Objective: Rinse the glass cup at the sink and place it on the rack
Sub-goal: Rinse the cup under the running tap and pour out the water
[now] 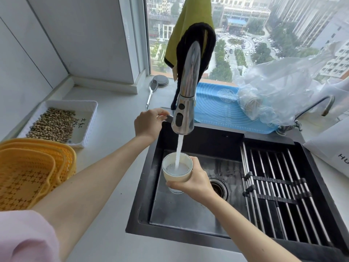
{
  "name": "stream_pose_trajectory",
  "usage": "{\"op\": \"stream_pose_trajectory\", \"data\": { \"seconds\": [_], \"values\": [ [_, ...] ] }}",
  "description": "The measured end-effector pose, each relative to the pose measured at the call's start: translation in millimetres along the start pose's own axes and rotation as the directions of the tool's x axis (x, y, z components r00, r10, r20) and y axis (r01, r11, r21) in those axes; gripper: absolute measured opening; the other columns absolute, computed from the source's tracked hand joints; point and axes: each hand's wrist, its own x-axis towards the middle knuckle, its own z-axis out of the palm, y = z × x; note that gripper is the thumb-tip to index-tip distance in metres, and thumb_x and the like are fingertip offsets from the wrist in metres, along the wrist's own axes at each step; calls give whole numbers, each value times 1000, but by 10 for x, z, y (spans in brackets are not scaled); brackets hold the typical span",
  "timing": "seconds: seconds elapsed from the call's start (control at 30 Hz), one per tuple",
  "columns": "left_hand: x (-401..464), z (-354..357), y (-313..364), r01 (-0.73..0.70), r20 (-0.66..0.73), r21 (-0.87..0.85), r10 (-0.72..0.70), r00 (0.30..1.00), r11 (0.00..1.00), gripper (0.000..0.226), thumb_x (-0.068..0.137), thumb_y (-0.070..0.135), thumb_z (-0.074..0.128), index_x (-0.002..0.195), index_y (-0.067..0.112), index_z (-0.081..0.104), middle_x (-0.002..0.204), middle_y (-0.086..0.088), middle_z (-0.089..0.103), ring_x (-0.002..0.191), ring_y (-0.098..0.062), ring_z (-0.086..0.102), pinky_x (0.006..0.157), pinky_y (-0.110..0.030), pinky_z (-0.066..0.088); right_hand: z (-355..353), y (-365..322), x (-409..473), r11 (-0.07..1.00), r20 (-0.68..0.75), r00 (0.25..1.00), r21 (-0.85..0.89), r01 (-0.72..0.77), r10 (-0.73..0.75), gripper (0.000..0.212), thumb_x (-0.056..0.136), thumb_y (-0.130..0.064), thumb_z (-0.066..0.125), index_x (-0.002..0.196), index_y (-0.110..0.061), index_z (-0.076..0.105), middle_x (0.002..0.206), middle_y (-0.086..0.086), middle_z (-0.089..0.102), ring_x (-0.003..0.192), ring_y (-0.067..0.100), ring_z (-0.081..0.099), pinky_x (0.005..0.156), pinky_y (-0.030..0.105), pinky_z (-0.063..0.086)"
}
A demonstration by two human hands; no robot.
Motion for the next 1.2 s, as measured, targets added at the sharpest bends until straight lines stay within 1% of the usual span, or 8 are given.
{"op": "stream_pose_trajectory", "data": {
  "seconds": [0.13, 0.47, 0.57, 0.67, 0.77, 0.93, 1.1, 1.2],
  "values": [
    [161, -32, 29, 92, -12, -81, -94, 996, 992, 17, 86, 23, 61, 100, 22, 71, 105, -3, 73, 95, -24, 64, 72, -23, 38, -43, -17, 16, 1000, -10, 1000, 2, 6, -6, 87, 51, -46, 92, 125, -37, 46, 111, -17, 64, 108, 11, 61, 95, 35, 53],
    [191, -34, -19, 97, -6, -131, -99, 995, 987, 20, 83, 27, 65, 101, 21, 71, 106, -6, 73, 96, -25, 65, 75, -23, 40, -89, -4, 129, 980, -41, 992, 164, -115, 123, 76, 51, -43, 92, 117, -33, 54, 109, -13, 69, 104, 8, 66, 89, 33, 58],
    [184, -37, -16, 102, -10, -130, -104, 995, 986, 20, 83, 27, 65, 101, 21, 71, 107, -6, 73, 97, -26, 64, 75, -24, 40, -98, 41, 123, 935, 5, 976, 284, -210, 218, 61, 59, -40, 93, 110, -28, 61, 107, -9, 73, 97, 6, 69, 81, 28, 56],
    [175, -35, -7, 102, -12, -129, -105, 994, 986, 21, 83, 27, 64, 102, 21, 71, 107, -7, 73, 97, -27, 64, 75, -24, 40, -112, 62, 97, 888, 130, 951, 341, -308, 280, 24, 80, -37, 83, 97, -26, 71, 87, -8, 77, 69, 2, 71, 66, 23, 55],
    [171, -45, 2, 108, -12, -124, -110, 994, 986, 21, 84, 27, 64, 102, 21, 71, 108, -7, 72, 98, -27, 64, 75, -24, 40, -92, 162, 99, 810, 227, 899, 392, -435, 374, 34, 83, -41, 78, 108, -18, 72, 86, -1, 78, 66, 11, 72, 62, 25, 59],
    [150, -55, 17, 98, -20, -117, -101, 995, 988, 21, 84, 25, 64, 103, 20, 71, 110, -6, 72, 101, -27, 64, 75, -23, 39, -41, 271, 126, 651, 344, 785, 439, -619, 515, 58, 77, -54, 77, 114, -11, 65, 93, 10, 76, 78, 22, 73, 82, 34, 61],
    [137, -55, 23, 95, -21, -118, -99, 995, 988, 20, 84, 25, 64, 103, 20, 71, 109, -5, 72, 99, -26, 64, 75, -23, 39, -59, 250, 179, 513, 468, 718, 502, -696, 516, 61, 76, -60, 71, 111, -10, 67, 76, 5, 75, 66, 17, 72, 57, 25, 58],
    [139, -51, 22, 101, -20, -117, -104, 994, 988, 20, 85, 28, 63, 102, 23, 71, 108, -5, 72, 98, -27, 64, 74, -25, 40, -102, 213, 165, 438, 531, 691, 535, -723, 491, 60, 75, -63, 70, 101, -9, 69, 75, 4, 74, 67, 16, 69, 59, 26, 57]
  ]
}}
